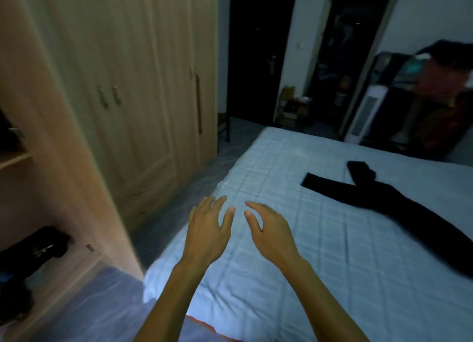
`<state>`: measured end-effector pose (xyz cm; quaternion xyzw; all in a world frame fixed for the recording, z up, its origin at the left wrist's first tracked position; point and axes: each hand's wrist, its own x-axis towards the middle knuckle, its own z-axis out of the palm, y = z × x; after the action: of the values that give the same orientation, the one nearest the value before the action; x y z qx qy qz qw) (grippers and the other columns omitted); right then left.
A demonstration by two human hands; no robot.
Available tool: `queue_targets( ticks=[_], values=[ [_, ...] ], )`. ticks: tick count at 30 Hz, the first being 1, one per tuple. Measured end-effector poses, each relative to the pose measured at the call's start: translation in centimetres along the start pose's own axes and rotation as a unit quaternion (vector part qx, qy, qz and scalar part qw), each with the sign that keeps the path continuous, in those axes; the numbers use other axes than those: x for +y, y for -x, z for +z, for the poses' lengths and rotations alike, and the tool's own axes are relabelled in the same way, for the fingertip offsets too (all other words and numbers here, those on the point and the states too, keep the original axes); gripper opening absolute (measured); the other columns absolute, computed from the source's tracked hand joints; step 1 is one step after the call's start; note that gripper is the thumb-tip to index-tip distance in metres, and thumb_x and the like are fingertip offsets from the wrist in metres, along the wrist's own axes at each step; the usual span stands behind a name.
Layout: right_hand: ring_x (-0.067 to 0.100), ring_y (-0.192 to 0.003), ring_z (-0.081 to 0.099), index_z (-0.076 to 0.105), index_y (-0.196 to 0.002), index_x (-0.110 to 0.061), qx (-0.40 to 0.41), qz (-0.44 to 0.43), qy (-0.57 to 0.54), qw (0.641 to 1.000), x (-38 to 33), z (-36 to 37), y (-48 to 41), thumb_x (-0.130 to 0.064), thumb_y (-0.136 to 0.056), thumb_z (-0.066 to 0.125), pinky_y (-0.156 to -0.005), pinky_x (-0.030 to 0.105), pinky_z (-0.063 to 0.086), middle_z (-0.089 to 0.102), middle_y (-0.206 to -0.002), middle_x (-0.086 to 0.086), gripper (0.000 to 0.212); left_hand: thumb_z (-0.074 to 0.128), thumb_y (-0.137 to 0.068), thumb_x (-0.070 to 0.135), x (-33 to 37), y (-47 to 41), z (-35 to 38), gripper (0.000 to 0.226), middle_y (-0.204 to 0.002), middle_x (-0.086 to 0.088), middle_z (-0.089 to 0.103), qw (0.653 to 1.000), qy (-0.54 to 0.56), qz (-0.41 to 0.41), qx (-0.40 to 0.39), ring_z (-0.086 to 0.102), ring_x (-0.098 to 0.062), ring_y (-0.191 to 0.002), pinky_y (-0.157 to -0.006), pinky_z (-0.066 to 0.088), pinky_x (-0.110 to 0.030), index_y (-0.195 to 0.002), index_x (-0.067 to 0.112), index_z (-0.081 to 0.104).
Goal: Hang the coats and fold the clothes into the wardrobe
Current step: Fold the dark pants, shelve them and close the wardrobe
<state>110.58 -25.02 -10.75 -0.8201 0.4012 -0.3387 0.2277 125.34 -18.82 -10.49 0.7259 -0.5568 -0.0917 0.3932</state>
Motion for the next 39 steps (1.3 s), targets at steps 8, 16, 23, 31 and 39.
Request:
queue_targets(
  ticks=[8,16,23,31,39],
  values=[
    [0.008,-0.119,0.053,0.058,-0.127,-0.020,0.107,0.130,0.036,0.985,15.4,-17.8,6.6,-0.037,-0.098,0.044,-0.098,0.016,0.035,0.059,-0.128,-0.005,0.037,0.034,-0.092,0.057,15.2,0.6,16.9,0.058,-0.139,-0.004,0.051,0.988,0.029,0.095,-0.119,0.040,-0.020,-0.133,-0.110,0.029,-0.048,-0.133,0.020,0.052],
    [0.005,-0.120,0.051,0.055,-0.129,-0.023,0.121,0.224,0.035,0.966,25.0,-22.8,9.8,-0.040,-0.098,0.042,-0.100,0.018,0.037,0.058,-0.130,-0.008,0.038,0.038,-0.096,0.049,21.4,-0.8,28.0,0.050,-0.142,-0.002,0.048,0.968,0.036,0.136,-0.209,0.037,-0.017,-0.135,-0.112,0.027,-0.046,-0.136,0.020,0.049],
    [0.009,-0.120,0.051,0.055,-0.130,-0.022,0.111,0.303,0.108,0.940,33.3,-28.5,8.6,-0.039,-0.098,0.043,-0.099,0.018,0.035,0.057,-0.131,-0.006,0.038,0.039,-0.094,0.052,26.6,-5.4,38.1,0.053,-0.144,0.000,0.044,0.935,0.096,0.156,-0.303,0.034,-0.015,-0.136,-0.113,0.027,-0.044,-0.137,0.022,0.046],
    [0.013,-0.118,0.053,0.056,-0.129,-0.022,0.127,0.410,0.167,0.888,42.4,-33.5,9.0,-0.040,-0.098,0.042,-0.098,0.027,0.041,0.058,-0.131,-0.004,0.038,0.041,-0.094,0.053,32.6,-7.7,48.4,0.054,-0.145,0.003,0.042,0.876,0.113,0.184,-0.431,0.037,-0.012,-0.133,-0.112,0.028,-0.031,-0.139,0.024,0.043],
    [0.017,-0.115,0.055,0.054,-0.130,-0.019,0.117,0.487,0.155,0.852,56.2,-39.3,12.2,-0.038,-0.098,0.041,-0.095,0.030,0.043,0.058,-0.131,0.001,0.039,0.041,-0.096,0.047,39.0,-7.2,60.7,0.048,-0.141,0.006,0.047,0.847,0.065,0.191,-0.492,0.042,-0.007,-0.127,-0.100,0.024,-0.014,-0.137,0.022,0.046]
  ],
)
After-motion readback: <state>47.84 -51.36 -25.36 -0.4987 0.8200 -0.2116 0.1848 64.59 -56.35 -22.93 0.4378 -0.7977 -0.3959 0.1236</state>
